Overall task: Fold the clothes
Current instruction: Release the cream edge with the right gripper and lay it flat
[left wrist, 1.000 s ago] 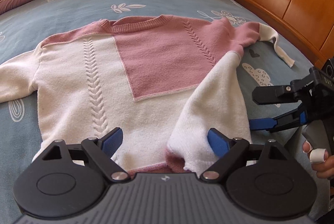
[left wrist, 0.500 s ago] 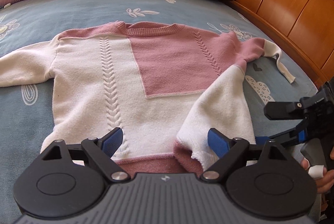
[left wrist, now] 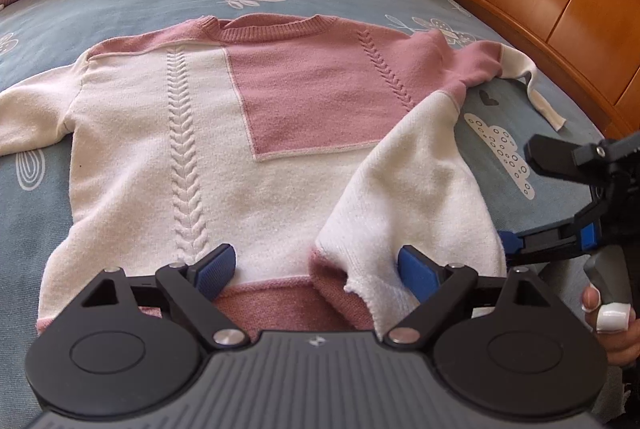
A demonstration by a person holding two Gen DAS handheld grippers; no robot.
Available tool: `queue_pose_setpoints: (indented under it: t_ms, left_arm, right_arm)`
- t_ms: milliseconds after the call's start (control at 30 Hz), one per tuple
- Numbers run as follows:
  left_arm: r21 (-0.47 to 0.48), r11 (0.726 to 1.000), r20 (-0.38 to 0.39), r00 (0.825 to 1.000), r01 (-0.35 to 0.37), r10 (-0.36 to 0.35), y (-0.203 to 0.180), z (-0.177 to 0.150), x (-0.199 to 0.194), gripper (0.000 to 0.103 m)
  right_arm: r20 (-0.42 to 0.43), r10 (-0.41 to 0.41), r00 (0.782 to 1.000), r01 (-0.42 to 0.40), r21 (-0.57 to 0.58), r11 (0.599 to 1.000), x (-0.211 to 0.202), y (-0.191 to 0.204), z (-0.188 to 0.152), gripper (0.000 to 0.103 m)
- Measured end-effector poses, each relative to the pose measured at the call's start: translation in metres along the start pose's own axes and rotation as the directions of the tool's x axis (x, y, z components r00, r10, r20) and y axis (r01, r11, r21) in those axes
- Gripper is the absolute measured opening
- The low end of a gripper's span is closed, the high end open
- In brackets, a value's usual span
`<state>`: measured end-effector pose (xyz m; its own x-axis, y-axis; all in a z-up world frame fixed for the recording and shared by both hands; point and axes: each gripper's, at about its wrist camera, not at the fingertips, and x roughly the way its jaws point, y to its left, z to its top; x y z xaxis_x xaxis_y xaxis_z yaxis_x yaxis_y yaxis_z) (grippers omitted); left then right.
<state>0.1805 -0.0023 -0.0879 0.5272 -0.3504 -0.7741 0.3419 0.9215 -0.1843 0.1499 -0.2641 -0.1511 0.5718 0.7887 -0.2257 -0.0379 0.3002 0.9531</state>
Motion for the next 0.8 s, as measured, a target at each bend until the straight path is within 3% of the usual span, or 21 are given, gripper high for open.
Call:
queue_pose_setpoints:
  t_ms: [100,167,233,300,400,533,800]
  left_arm:
    - [-0.007,1.000,0.003,1.000,0.001,-0.001,0.001,-0.001,-0.001,0.089]
    - [-0.016,1.000,0.005,1.000,0.006,-0.006,0.003,-0.002,-0.001,0.089]
    - [-0.027,1.000,0.005,1.000,0.011,-0.011,0.004,-0.003,0.000,0.089]
    - [-0.026,1.000,0.002,1.000,0.009,-0.009,0.004,-0.003,0.001,0.089]
    - [-0.024,1.000,0.001,1.000,0.006,-0.006,0.003,-0.002,0.001,0.089]
    - [-0.022,1.000,0.016,1.000,0.001,-0.001,0.003,0.001,-0.009,0.089]
    - [-0.023,1.000,0.089,0.996,-0.011,0.013,0.006,0.011,-0.034,0.089]
  right_arm:
    - [0.029,0.028,0.999,-0.029,0.019,0.999,0.006,-0.006,0.011,0.103]
    - [0.023,-0.025,0.999,0.025,-0.013,1.000,0.007,-0.005,0.009,0.092]
    - [0.050,-0.154,0.987,0.157,-0.061,0.986,0.008,-0.007,0.002,0.043]
    - [0.096,-0.217,0.972,0.223,-0.058,0.973,0.005,-0.019,-0.004,0.010]
    - [0.085,-0.156,0.984,0.155,0.016,0.988,-0.002,-0.033,0.001,0.011]
    - [0.033,-0.217,0.976,0.217,-0.001,0.976,0.001,-0.022,0.003,0.016]
    - [0.133,-0.213,0.968,0.226,-0.087,0.970,-0.069,0.013,0.014,0.013]
